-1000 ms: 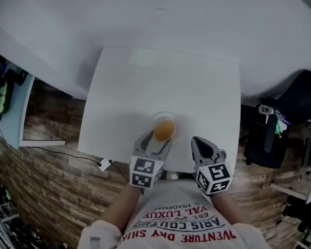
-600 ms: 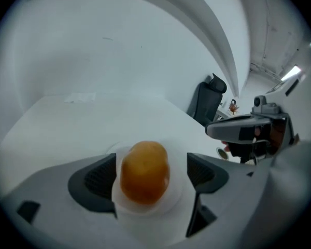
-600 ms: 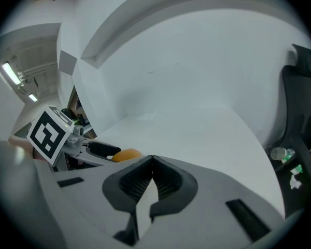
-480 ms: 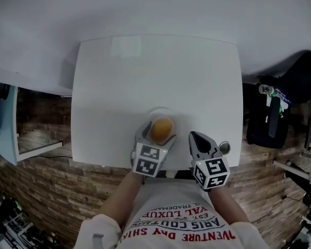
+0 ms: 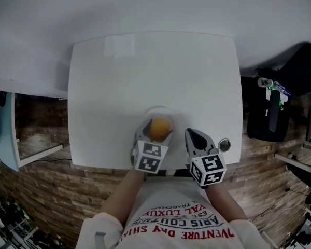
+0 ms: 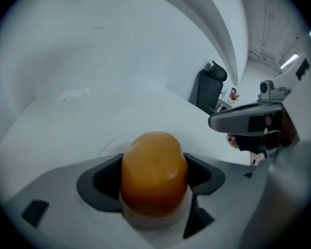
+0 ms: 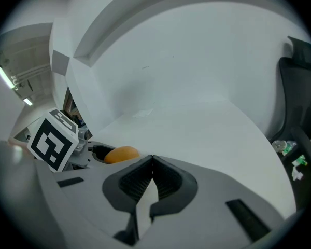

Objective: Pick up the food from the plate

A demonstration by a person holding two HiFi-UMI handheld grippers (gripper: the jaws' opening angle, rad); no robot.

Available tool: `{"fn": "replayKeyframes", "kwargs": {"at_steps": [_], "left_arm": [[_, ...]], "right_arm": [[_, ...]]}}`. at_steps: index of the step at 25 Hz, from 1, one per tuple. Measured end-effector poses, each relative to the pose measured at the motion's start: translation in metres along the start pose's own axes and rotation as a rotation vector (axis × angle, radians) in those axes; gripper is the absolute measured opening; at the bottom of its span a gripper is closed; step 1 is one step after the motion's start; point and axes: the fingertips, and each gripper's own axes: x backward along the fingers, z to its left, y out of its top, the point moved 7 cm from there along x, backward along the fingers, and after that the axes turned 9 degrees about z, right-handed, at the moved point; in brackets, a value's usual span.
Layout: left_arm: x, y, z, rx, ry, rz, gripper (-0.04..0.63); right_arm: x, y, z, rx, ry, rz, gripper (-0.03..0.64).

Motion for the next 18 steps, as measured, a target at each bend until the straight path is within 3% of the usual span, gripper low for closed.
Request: {"fn": "replayKeyframes", "kwargs": {"at_steps": [4, 9, 18], "left_arm": [[0.003, 0.002, 0.0, 0.005, -0.028, -0.004, 0.359], [0.023, 0.016, -0.001, -0.003, -0.032, -0.074, 0.359], [0.099, 0.061, 0.001, -0.047, -0.008, -0.309, 0.359]], "right_arm": [[0.001, 0.001, 0.002, 0.003, 0.001, -0.004, 0.011], [0.007, 0.01, 0.005, 0.013, -0.011, -0.032, 0.011], [0.024, 0.045, 0.02, 0.061, -0.032, -0.123, 0.011]]}}
